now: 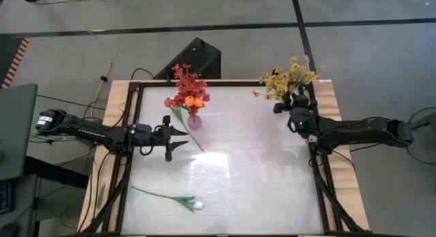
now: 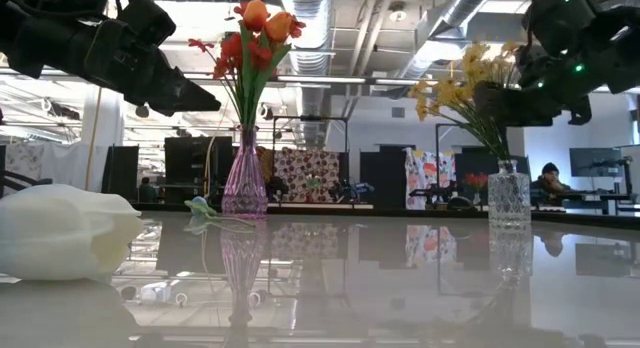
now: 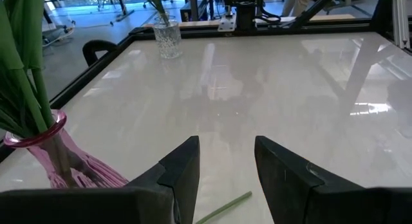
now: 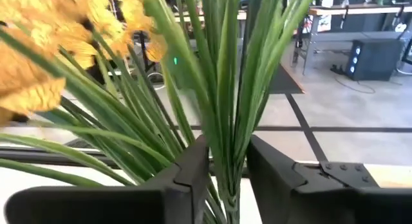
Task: Sort flowers into vase by color
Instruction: Put the yellow flowers into the transparent vase
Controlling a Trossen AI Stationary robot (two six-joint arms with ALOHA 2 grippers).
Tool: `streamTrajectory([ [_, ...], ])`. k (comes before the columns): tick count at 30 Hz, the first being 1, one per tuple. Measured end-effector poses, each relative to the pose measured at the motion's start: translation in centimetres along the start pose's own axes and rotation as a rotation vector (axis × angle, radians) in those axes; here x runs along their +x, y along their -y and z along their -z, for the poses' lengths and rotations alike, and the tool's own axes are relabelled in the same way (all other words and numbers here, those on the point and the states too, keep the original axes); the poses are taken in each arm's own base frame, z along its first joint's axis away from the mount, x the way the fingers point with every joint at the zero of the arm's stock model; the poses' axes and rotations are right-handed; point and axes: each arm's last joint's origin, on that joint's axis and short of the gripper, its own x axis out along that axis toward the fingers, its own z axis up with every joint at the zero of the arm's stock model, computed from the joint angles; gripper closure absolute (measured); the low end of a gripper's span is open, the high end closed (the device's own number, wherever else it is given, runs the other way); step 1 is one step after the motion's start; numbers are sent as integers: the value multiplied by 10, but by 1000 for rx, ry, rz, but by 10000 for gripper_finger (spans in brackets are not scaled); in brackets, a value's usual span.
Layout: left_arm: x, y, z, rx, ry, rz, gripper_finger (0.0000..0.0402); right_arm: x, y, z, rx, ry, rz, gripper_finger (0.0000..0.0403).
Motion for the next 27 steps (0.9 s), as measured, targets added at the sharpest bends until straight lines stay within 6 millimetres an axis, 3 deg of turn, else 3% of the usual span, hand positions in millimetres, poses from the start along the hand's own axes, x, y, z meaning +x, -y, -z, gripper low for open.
streamTrajectory([
  [11,0,0,0,-2,-1,0,262,-12,5,-13,-122,-3,-128,177],
  [17,0,0,0,-2,-2,0,262,-17,11,-36,-247,-139,-162,173],
  [22,0,0,0,-2,-2,0,262,-19,18,-55,-350,-349,-210,173],
  [27,0,0,0,-5,-2,0,262,-15,14,-59,-372,-445,-283,173],
])
